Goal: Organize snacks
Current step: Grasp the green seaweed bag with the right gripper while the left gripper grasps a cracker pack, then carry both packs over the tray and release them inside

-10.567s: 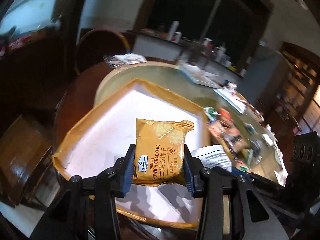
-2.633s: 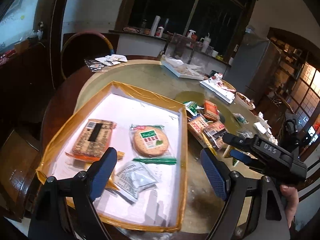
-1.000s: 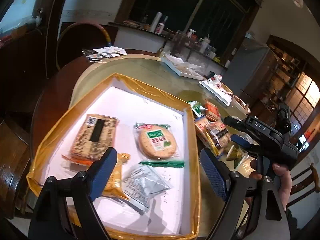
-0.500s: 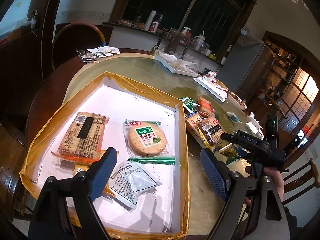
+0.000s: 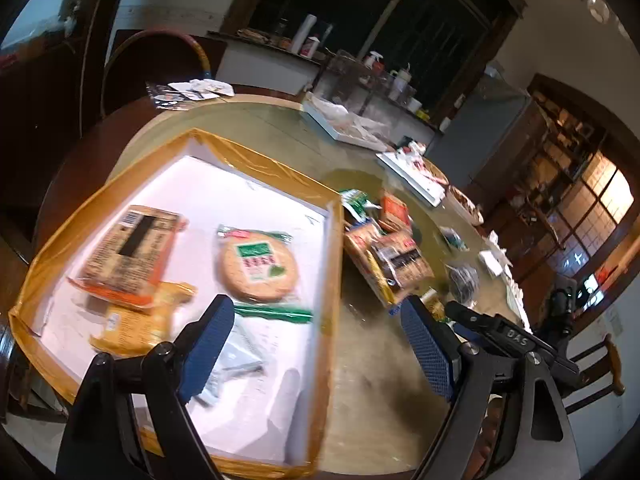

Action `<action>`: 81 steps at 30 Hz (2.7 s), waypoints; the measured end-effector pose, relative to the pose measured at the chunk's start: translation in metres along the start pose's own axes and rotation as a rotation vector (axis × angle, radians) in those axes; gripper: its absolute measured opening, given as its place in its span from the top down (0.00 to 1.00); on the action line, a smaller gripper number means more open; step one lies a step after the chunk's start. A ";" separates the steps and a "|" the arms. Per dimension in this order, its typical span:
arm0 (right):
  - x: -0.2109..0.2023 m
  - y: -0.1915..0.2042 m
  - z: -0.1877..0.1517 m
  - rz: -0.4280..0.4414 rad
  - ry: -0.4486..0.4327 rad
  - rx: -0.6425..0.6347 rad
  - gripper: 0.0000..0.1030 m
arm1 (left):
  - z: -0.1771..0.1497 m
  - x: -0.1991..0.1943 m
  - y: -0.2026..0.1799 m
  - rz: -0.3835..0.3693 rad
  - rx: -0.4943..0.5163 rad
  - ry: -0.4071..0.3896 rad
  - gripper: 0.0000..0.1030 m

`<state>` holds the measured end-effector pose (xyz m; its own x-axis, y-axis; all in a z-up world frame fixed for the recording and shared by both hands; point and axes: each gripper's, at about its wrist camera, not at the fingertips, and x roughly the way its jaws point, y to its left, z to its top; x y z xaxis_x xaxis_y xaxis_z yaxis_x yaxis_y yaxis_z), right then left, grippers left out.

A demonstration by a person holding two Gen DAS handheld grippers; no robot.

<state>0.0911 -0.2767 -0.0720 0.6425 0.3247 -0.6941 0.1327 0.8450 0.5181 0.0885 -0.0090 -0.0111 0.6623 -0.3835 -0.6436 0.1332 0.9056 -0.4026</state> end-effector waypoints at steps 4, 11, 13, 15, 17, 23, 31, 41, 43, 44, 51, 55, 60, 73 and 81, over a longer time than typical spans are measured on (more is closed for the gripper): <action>0.005 -0.017 0.008 -0.012 0.024 0.026 0.29 | -0.003 0.005 -0.027 0.027 0.050 0.000 0.17; 0.035 -0.004 0.017 -0.036 0.121 -0.092 0.29 | 0.005 0.024 -0.062 0.038 0.131 0.041 0.17; 0.035 0.005 0.013 -0.078 0.126 -0.184 0.29 | 0.014 0.032 -0.070 0.043 0.172 0.053 0.17; 0.030 0.008 0.016 -0.083 0.109 -0.225 0.29 | 0.022 0.040 -0.074 0.047 0.191 0.067 0.17; 0.023 0.008 0.024 -0.090 0.084 -0.235 0.29 | 0.031 0.052 -0.078 0.051 0.219 0.098 0.17; 0.043 0.017 0.025 -0.091 0.180 -0.342 0.44 | 0.041 0.090 -0.088 0.068 0.302 0.163 0.17; 0.020 -0.008 -0.001 -0.072 0.141 -0.288 0.65 | 0.046 0.149 -0.122 0.134 0.523 0.202 0.17; 0.007 -0.027 -0.006 -0.007 0.115 -0.158 0.65 | 0.042 0.197 -0.125 0.000 0.501 0.414 0.17; 0.008 -0.024 -0.007 -0.006 0.117 -0.173 0.65 | 0.036 0.190 -0.122 -0.017 0.488 0.455 0.17; 0.008 -0.023 -0.007 -0.007 0.115 -0.175 0.65 | 0.033 0.190 -0.123 -0.008 0.487 0.468 0.17; 0.000 -0.032 -0.009 -0.043 0.098 -0.163 0.65 | 0.014 0.187 -0.133 0.055 0.485 0.427 0.25; -0.002 -0.035 -0.009 -0.059 0.093 -0.158 0.65 | -0.006 0.179 -0.151 0.159 0.644 0.347 0.30; -0.002 -0.028 -0.013 -0.106 0.072 -0.190 0.66 | -0.002 0.131 -0.137 0.049 0.514 0.313 0.31; -0.033 0.052 -0.015 0.100 -0.034 -0.252 0.67 | 0.015 0.008 -0.049 0.115 0.115 -0.004 0.31; 0.026 0.131 0.024 0.197 0.023 -0.281 0.67 | 0.086 0.033 0.026 0.237 0.061 -0.036 0.31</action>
<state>0.1435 -0.1677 -0.0097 0.6174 0.5003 -0.6071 -0.2072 0.8479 0.4880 0.1772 0.0177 0.0126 0.7058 -0.1538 -0.6915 0.0146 0.9791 -0.2029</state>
